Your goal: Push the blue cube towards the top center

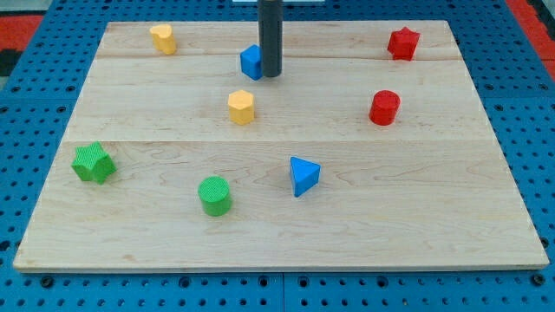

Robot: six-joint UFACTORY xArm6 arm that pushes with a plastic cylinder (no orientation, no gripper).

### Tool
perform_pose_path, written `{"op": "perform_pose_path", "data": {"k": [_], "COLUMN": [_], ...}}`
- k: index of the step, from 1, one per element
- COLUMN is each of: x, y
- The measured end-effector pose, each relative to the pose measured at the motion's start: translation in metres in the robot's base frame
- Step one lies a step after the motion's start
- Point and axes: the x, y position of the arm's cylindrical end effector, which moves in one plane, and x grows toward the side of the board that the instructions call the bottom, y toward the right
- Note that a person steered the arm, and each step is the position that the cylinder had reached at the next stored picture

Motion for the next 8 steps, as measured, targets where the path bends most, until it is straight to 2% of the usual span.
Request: {"op": "perform_pose_path", "data": {"k": [1,5,6,7,8], "x": [-0.003,-0.028,-0.028,-0.047,-0.013], "y": [-0.042,-0.089,-0.049,-0.03,0.001]}}
